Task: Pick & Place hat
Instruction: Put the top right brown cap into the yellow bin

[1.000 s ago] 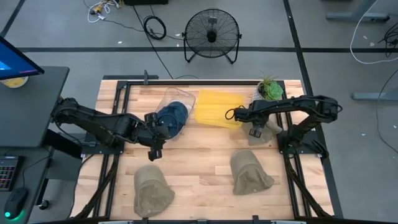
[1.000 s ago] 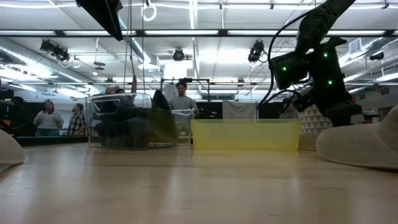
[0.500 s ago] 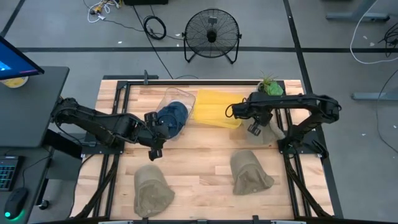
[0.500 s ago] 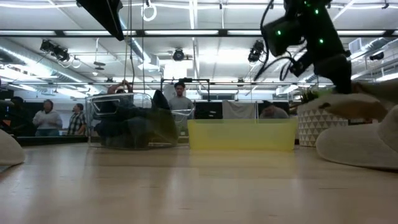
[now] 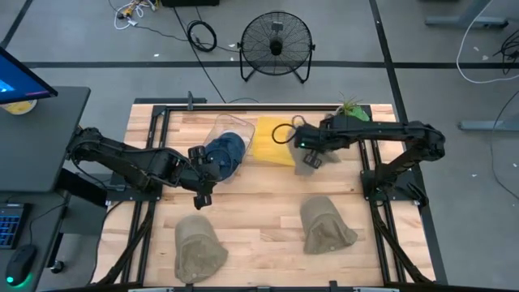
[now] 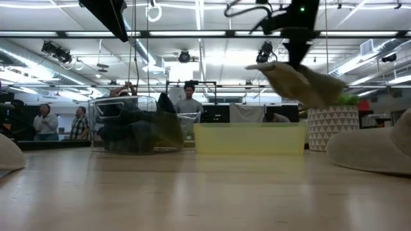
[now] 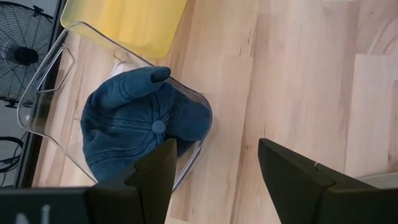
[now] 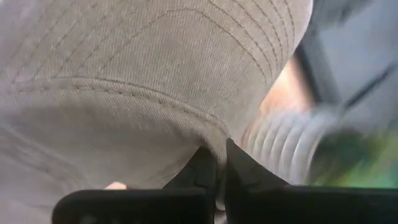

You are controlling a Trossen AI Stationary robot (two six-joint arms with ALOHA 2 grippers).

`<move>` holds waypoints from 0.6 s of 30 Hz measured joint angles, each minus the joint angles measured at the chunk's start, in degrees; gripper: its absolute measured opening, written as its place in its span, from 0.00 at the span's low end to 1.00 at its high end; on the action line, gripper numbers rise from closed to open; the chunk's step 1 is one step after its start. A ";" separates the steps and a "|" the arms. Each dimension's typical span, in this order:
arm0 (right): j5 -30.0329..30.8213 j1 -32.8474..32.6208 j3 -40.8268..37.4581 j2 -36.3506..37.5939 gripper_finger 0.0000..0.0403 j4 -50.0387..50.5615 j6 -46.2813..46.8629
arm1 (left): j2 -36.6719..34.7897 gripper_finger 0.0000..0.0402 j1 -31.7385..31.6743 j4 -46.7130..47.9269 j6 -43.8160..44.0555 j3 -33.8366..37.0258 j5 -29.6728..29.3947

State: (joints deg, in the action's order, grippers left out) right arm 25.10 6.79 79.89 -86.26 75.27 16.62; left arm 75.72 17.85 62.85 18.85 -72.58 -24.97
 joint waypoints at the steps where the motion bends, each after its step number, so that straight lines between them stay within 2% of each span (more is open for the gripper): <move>1: 1.65 -0.01 -0.10 0.00 0.02 -3.01 -3.67 | 0.00 0.58 0.00 -0.01 0.00 0.00 0.02; 4: 5.43 0.72 -1.67 -0.04 0.02 -15.77 -15.40 | 0.00 0.58 0.00 0.00 -0.02 0.00 0.00; 9: 6.09 2.91 -4.46 -0.09 0.02 -35.92 -29.23 | 0.00 0.58 0.00 0.00 -0.04 0.00 0.02; 13: 5.98 4.71 -7.08 -0.11 0.01 -44.52 -38.01 | 0.00 0.58 0.00 0.00 -0.07 0.00 0.02; 18: 5.98 7.37 -12.31 -0.74 0.01 -50.55 -42.97 | 0.00 0.58 0.00 0.00 -0.15 0.00 0.02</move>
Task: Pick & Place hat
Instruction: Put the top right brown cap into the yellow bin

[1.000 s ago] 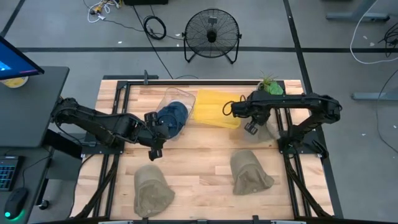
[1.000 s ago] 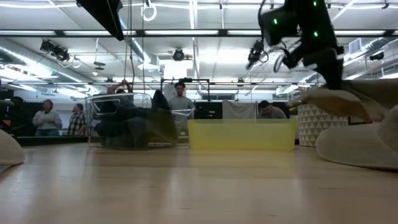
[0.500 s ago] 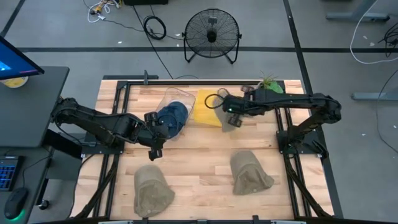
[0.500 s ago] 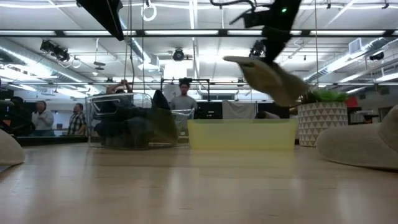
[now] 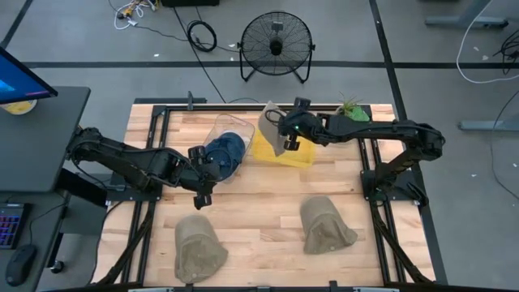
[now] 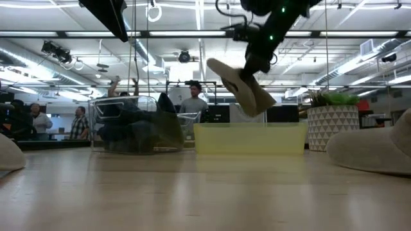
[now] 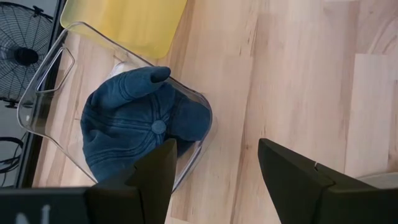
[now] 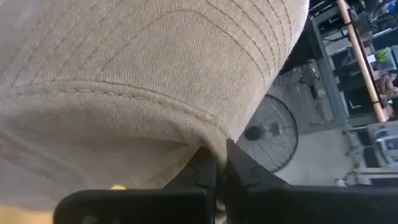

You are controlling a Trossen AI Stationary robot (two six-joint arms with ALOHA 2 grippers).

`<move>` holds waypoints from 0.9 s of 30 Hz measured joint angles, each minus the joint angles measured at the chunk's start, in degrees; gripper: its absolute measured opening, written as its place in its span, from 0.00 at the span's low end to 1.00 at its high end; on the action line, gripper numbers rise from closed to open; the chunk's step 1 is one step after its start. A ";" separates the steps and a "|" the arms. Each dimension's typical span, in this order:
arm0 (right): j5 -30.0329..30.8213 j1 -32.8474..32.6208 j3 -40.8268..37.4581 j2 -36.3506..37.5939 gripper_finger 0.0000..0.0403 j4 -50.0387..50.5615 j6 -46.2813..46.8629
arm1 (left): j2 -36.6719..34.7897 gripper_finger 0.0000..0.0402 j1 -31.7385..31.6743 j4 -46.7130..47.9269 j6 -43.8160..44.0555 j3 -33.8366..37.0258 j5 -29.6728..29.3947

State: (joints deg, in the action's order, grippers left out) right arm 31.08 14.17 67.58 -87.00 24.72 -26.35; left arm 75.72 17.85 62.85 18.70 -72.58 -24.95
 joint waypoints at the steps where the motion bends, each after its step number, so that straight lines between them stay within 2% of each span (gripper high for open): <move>1: -0.01 0.45 -1.21 -0.05 0.01 -1.38 -0.97 | 0.00 0.58 0.00 0.00 -0.03 0.00 0.00; 12: -4.96 4.20 -11.43 -0.07 0.01 -4.96 -0.71 | 0.00 0.58 0.00 0.02 -0.02 0.00 0.00; 17: -5.31 4.20 -15.51 -0.07 0.00 -8.54 -4.41 | 0.00 0.58 0.01 0.02 -0.01 0.00 0.00; 20: -7.79 4.20 -16.92 -0.07 0.01 -10.01 -5.54 | 0.00 0.58 0.00 0.02 -0.01 0.00 0.00; 27: -8.14 4.18 -18.66 -0.05 0.04 -10.21 -7.15 | 0.00 0.58 0.02 0.02 -0.01 0.00 0.00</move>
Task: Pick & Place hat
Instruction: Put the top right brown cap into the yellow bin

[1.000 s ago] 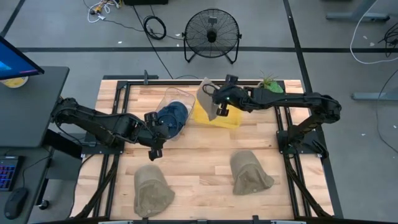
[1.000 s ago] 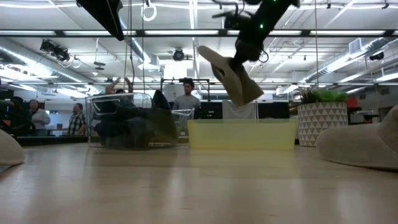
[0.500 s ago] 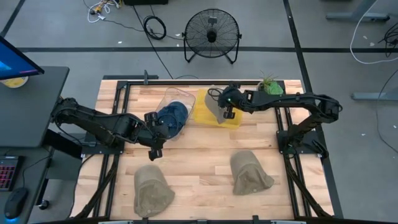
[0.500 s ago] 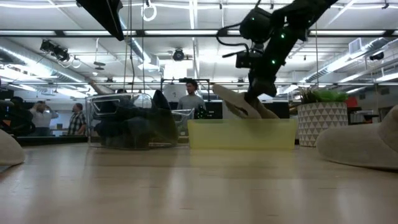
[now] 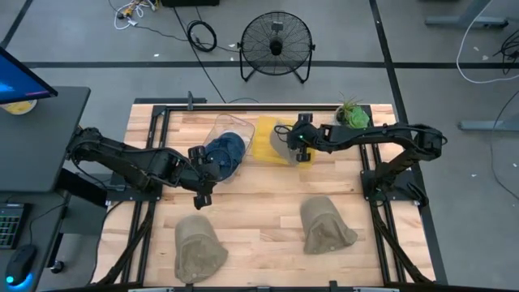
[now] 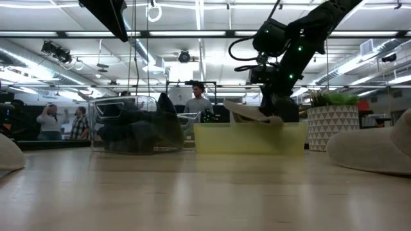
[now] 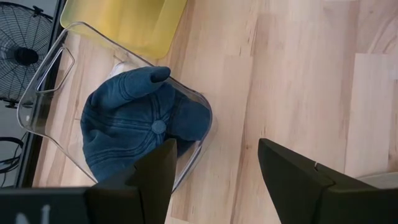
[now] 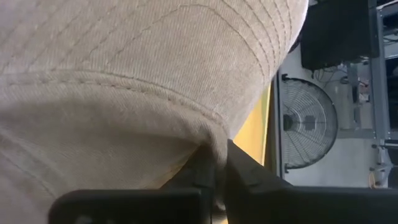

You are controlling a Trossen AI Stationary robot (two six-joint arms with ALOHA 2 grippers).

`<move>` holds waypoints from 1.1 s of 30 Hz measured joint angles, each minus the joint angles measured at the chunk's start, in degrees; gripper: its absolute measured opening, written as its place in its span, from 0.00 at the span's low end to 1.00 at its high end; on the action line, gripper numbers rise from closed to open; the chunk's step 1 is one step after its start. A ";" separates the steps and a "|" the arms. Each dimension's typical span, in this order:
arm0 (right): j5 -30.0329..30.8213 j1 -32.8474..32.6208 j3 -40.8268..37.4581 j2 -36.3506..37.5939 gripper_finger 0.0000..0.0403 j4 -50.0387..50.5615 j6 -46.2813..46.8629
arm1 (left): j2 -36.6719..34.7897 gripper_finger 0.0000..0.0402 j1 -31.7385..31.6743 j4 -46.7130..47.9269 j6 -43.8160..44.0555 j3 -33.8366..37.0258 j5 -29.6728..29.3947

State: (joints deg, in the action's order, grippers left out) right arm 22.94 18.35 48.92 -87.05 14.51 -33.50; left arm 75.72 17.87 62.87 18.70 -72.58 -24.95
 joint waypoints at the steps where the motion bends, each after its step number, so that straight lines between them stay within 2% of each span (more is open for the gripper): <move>1: -0.04 0.00 -0.02 0.00 0.05 0.42 0.02 | 0.00 0.58 -0.02 0.00 0.02 0.00 0.00; 6: 0.01 0.01 -0.02 0.00 0.13 0.98 1.55 | 0.00 0.58 -0.02 0.00 0.02 0.00 0.00; 13: 1.06 -0.44 0.00 0.00 0.32 1.18 6.50 | 0.00 0.58 -0.01 0.00 0.15 0.00 0.01; 17: 2.10 -3.01 3.15 0.00 0.40 7.92 13.47 | 0.00 0.58 -0.02 -0.02 0.15 0.00 0.00; 20: 2.08 -6.17 8.29 0.00 0.43 16.24 18.16 | 0.00 0.58 -0.02 -0.02 0.11 0.00 0.00; 24: 1.83 -10.00 15.10 0.04 0.42 24.99 22.50 | 0.00 0.58 0.00 -0.02 0.14 0.00 0.00; 27: -4.37 -11.04 16.87 0.07 0.38 25.25 28.76 | 0.00 0.58 -0.02 -0.02 0.13 0.00 0.00; 30: -13.00 -10.81 16.81 0.03 0.30 25.04 32.49 | 0.00 0.58 0.00 -0.03 0.15 0.00 0.00; 33: -12.48 -10.78 15.84 -0.20 0.17 24.73 33.74 | 0.00 0.58 0.00 -0.04 0.15 0.00 0.01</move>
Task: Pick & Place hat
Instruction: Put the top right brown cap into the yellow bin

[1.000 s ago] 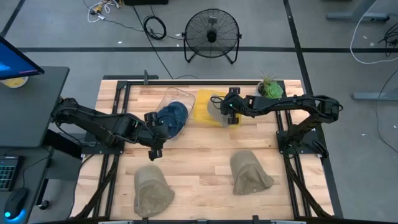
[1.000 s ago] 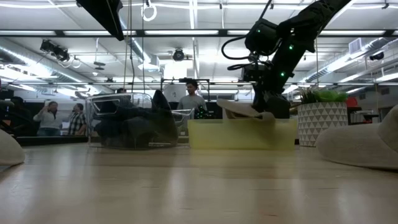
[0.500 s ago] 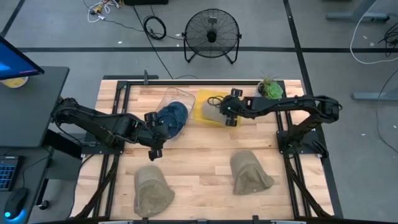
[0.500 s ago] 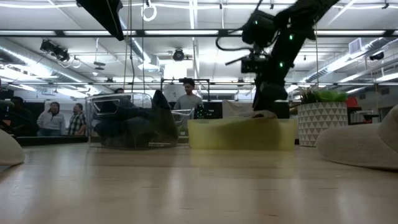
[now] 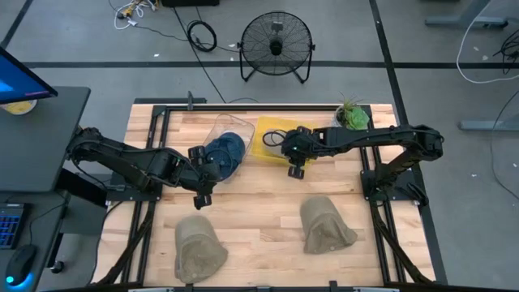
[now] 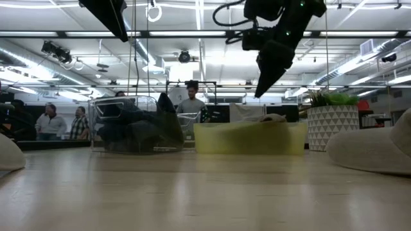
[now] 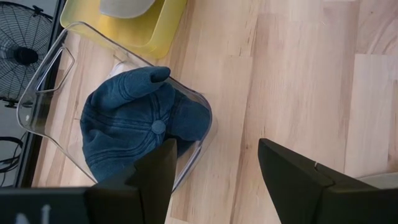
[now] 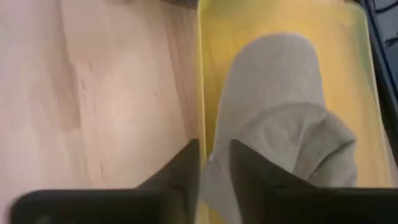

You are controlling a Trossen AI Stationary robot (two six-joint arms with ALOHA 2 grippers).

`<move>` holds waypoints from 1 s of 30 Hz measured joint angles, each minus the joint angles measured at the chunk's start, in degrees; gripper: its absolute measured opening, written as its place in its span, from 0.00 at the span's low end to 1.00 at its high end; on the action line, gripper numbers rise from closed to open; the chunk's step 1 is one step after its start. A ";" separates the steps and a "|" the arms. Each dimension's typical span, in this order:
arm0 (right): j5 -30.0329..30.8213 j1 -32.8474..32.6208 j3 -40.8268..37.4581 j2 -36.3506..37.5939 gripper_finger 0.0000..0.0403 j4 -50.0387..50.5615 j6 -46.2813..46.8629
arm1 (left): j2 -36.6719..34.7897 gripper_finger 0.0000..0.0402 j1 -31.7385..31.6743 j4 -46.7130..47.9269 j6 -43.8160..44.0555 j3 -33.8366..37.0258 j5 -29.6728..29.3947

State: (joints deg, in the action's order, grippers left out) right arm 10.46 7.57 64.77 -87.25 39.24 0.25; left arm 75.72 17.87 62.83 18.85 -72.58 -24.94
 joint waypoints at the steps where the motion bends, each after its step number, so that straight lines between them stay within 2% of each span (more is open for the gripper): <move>1: 0.19 0.26 -0.34 -0.04 0.12 0.14 0.00 | 0.00 0.58 0.00 0.01 0.00 0.00 -0.01; 4: 0.46 1.02 -1.44 -0.04 0.02 -1.19 0.06 | 0.00 0.58 -0.02 0.00 0.00 0.00 0.00; 15: 0.50 3.70 -8.16 -0.41 0.01 -6.86 2.36 | 0.02 0.58 -0.02 -0.02 -0.02 0.00 -0.01; 18: 1.25 4.64 -8.48 -0.62 0.00 -6.80 2.33 | 0.02 0.58 -0.02 -0.04 -0.02 -0.02 -0.01; 23: 6.92 6.97 -8.48 -1.92 0.00 -7.27 1.23 | 0.02 0.58 0.00 -0.11 -0.02 -0.02 -0.01; 30: 5.76 9.37 -8.48 -5.07 0.00 -8.13 0.09 | 0.02 0.58 -0.01 -0.23 0.00 -0.02 -0.03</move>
State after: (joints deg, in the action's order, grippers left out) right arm 16.22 16.95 56.29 -92.31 31.11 0.34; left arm 75.75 17.86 62.59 18.85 -72.60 -24.97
